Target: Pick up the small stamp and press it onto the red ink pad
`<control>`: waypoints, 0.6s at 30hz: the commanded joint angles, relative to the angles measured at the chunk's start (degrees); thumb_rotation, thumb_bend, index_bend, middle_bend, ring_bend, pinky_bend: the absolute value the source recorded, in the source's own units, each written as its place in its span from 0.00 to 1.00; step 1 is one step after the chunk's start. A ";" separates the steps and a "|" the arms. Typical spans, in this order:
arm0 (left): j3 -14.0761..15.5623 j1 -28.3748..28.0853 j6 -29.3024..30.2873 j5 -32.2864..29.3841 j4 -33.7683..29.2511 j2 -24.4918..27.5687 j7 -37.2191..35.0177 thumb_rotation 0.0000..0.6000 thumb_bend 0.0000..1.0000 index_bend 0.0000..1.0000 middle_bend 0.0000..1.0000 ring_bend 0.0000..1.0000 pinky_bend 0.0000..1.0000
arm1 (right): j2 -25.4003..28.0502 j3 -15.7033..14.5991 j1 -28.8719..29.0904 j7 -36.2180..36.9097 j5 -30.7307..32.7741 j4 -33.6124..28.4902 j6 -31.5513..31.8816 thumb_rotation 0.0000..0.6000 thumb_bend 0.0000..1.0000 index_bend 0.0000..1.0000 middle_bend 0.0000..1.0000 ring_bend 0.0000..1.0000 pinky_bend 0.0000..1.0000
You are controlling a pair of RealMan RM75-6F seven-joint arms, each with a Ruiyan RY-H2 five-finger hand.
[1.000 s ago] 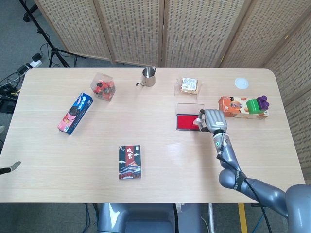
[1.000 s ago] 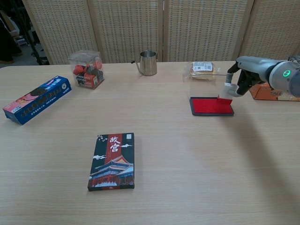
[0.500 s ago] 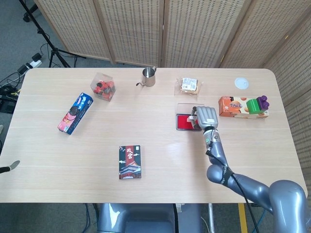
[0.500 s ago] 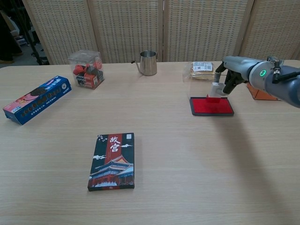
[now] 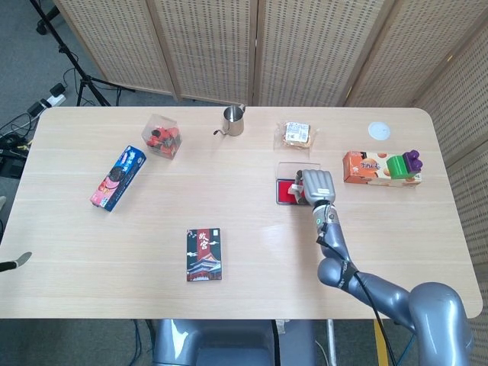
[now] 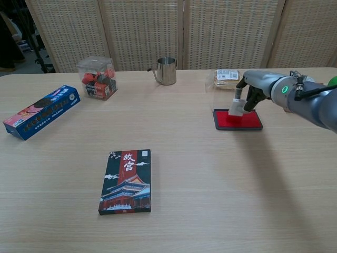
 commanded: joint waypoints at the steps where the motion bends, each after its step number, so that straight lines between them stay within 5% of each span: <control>1: 0.01 -0.04 -0.06 -0.05 0.03 -0.06 0.13 1.00 0.01 0.00 0.00 0.00 0.00 | -0.27 0.07 0.07 0.15 -0.10 0.43 -0.25 1.00 0.62 0.57 0.95 1.00 1.00; 18: 0.05 -0.26 -0.59 -0.40 0.07 -0.31 0.40 1.00 0.01 0.00 0.00 0.00 0.00 | -1.82 -0.34 0.16 -0.22 -0.29 3.66 -1.86 1.00 0.62 0.57 0.95 1.00 1.00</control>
